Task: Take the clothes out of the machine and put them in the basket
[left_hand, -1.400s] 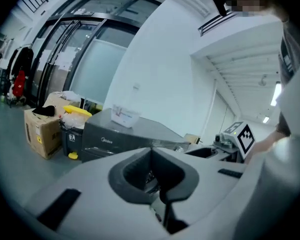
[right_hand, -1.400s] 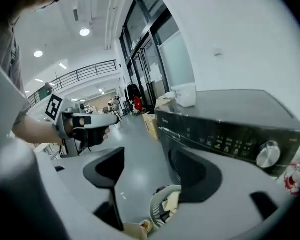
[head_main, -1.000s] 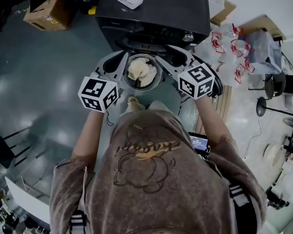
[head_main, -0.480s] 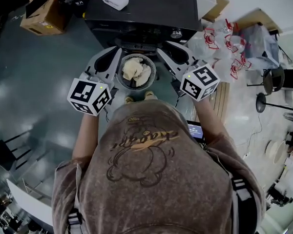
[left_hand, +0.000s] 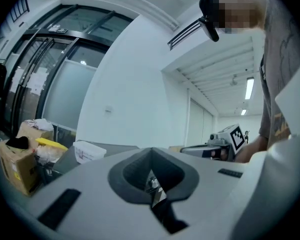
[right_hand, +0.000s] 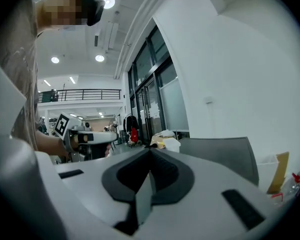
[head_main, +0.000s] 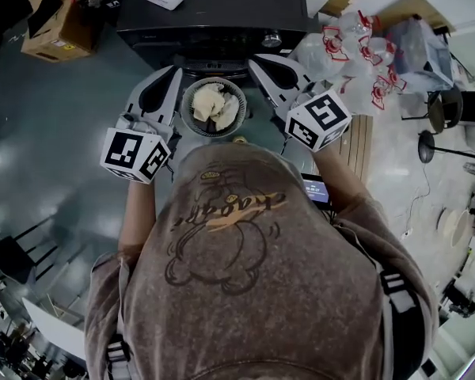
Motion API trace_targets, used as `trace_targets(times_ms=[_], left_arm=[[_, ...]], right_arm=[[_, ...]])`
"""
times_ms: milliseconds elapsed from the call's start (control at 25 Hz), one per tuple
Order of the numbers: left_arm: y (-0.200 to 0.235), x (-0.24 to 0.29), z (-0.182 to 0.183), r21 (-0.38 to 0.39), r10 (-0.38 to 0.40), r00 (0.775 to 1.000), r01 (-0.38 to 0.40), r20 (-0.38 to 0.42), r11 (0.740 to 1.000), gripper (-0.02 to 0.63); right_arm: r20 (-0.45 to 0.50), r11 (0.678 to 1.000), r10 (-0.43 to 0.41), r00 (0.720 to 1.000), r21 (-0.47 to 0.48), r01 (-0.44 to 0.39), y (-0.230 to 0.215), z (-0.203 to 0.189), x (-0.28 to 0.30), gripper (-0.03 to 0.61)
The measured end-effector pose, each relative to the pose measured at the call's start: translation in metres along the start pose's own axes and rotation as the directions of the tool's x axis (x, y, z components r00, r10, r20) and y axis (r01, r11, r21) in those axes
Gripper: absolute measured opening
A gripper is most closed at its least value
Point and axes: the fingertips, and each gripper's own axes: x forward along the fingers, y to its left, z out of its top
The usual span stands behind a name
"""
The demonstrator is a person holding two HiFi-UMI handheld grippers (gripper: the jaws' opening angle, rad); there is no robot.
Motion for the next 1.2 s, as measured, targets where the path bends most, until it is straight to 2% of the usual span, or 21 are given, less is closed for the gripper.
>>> trace_targets(times_ms=[520, 680, 1200], left_arm=[[0.013, 0.014, -0.041, -0.019, 0.036, 0.998, -0.037, -0.047, 0.999, 0.003], [0.021, 0.017, -0.040, -0.052, 0.073, 0.997, -0.074, -0.026, 0.996, 0.003], [0.023, 0.021, -0.031, -0.057, 0.107, 0.994, -0.107, -0.013, 0.993, 0.003]], right_arm=[[0.005, 0.999, 0.009, 1.000, 0.033, -0.009, -0.014, -0.029, 0.004, -0.003], [0.006, 0.999, 0.001, 1.000, 0.048, -0.001, -0.018, -0.033, 0.012, -0.003], [0.020, 0.999, 0.006, 1.000, 0.043, -0.007, -0.019, -0.028, 0.017, -0.003]])
